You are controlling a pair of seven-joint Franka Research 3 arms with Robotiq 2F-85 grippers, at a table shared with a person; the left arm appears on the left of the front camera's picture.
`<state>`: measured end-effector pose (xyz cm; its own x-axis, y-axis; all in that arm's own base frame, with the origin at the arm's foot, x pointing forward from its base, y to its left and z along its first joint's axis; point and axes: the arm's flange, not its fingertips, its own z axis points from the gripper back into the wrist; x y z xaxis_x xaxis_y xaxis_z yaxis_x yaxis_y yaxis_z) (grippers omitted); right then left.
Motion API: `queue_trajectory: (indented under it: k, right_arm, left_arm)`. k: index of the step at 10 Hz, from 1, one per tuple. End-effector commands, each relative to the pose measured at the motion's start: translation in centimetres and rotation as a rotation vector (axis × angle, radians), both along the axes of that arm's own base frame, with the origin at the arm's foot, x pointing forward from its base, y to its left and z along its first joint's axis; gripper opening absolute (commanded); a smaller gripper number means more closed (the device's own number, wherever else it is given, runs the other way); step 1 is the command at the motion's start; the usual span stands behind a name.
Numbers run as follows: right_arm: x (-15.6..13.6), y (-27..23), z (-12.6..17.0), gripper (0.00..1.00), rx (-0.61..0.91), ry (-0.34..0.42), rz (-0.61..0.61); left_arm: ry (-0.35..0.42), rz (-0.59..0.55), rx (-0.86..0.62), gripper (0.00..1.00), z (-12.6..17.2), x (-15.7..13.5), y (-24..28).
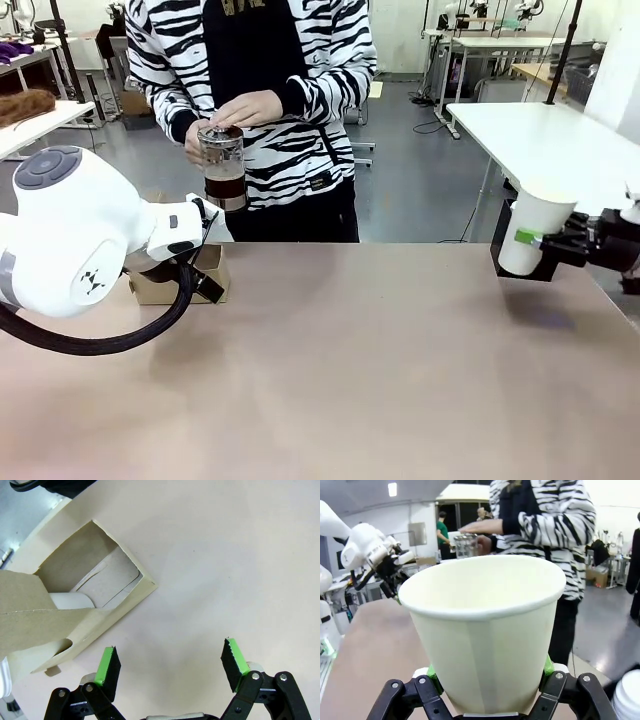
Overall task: Pour a drink into a cup and package it in a carrier.
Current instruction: Pick up the 600 ml Paper Cup and place it in the middle top area of the table.
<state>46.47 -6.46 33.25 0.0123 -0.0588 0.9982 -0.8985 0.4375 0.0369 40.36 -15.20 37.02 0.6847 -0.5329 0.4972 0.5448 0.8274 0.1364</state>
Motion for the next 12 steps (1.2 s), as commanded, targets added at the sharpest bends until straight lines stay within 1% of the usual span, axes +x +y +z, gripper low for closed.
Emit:
queue_trajectory:
  k: [1,2,4,5,6,7,8,10,11,12]
  right_arm:
    - [1.7,4.7,2.5,0.81,-0.023,0.048,-0.002]
    - [3.9,8.3,3.0,0.81,-0.037,0.078,0.015]
    - [8.1,14.9,2.5,0.81,-0.071,0.110,0.040]
    - [9.9,17.9,1.8,0.81,-0.083,0.113,0.045]
    - [11.0,20.7,0.5,0.81,-0.087,0.109,0.051]
    - [12.1,22.9,-1.4,0.81,-0.089,0.114,0.051]
    - [12.6,24.4,-3.1,0.81,-0.089,0.095,0.068]
    - [13.2,25.0,-5.4,0.81,-0.067,0.092,0.061]
    - [13.2,24.6,-5.8,0.81,-0.042,0.077,0.054]
    - [13.0,24.1,-5.5,0.81,-0.026,0.049,0.072]
  left_arm:
    - [0.000,0.000,-0.002,1.00,0.0,0.0,0.0]
    - [0.000,0.000,-0.002,1.00,0.0,0.0,0.0]
    - [0.000,0.000,-0.002,1.00,0.0,0.0,0.0]
    - [0.000,0.000,-0.002,1.00,0.0,0.0,0.0]
    - [0.000,0.000,-0.002,1.00,0.0,0.0,0.0]
    - [0.000,0.000,-0.002,1.00,0.0,0.0,0.0]
    - [0.000,0.000,-0.002,1.00,0.0,0.0,0.0]
    - [0.000,0.000,-0.002,1.00,0.0,0.0,0.0]
    - [0.000,0.000,-0.002,1.00,0.0,0.0,0.0]
    - [0.000,0.000,-0.002,1.00,0.0,0.0,0.0]
